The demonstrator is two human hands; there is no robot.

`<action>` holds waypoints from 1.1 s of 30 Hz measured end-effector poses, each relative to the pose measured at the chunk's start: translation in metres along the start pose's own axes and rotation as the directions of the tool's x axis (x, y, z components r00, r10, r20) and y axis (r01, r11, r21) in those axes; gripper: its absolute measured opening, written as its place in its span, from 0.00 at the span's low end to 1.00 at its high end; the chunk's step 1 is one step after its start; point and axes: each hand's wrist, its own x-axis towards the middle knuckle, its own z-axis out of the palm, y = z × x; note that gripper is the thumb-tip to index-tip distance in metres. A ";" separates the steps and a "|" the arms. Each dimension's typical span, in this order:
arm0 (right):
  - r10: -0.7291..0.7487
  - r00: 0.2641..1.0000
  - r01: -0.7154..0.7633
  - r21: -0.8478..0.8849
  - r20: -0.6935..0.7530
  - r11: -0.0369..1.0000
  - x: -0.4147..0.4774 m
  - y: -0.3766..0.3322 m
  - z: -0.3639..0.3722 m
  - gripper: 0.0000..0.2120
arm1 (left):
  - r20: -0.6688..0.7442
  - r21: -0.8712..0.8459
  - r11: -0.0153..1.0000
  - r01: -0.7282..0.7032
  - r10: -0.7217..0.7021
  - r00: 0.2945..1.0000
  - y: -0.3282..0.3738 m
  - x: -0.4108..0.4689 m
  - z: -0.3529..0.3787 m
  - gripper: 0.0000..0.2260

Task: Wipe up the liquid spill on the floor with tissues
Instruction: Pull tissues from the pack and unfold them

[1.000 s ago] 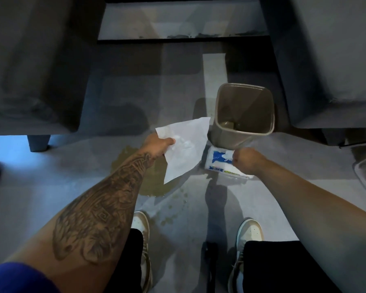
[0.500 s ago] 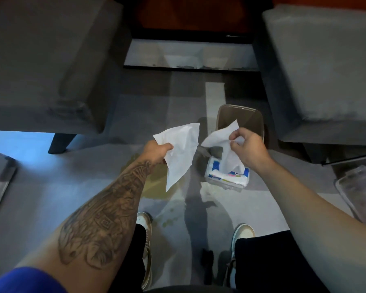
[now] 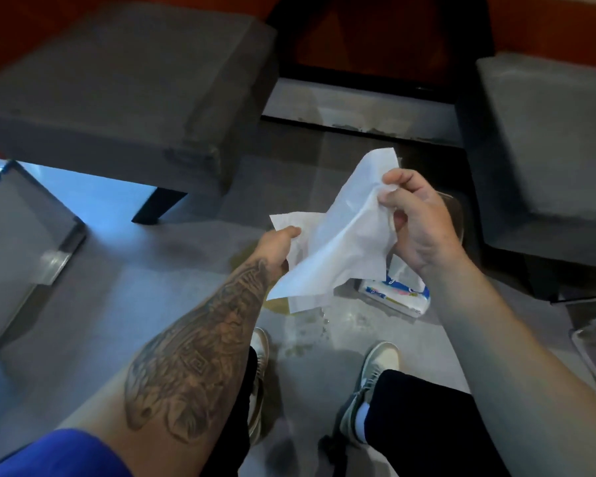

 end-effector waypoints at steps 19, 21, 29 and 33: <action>0.188 0.975 -0.221 -0.477 -0.117 0.851 0.017 0.092 -0.032 0.14 | 0.218 -0.196 0.970 0.141 -0.097 0.971 -0.014 -0.010 -0.024 0.17; 0.198 0.974 -0.226 -0.507 -0.111 0.832 0.024 0.109 -0.026 0.20 | 0.155 -0.172 0.976 0.132 -0.105 0.982 -0.018 0.006 -0.033 0.13; 0.631 0.774 -0.601 -0.259 0.047 0.756 0.068 0.222 -0.047 0.28 | 0.132 -0.181 0.944 0.275 -0.253 0.958 -0.062 0.112 -0.072 0.15; 0.641 0.763 -0.635 -0.275 -0.080 0.722 0.086 0.286 -0.057 0.15 | 0.093 -0.159 0.934 0.321 -0.309 0.946 -0.110 0.173 -0.084 0.16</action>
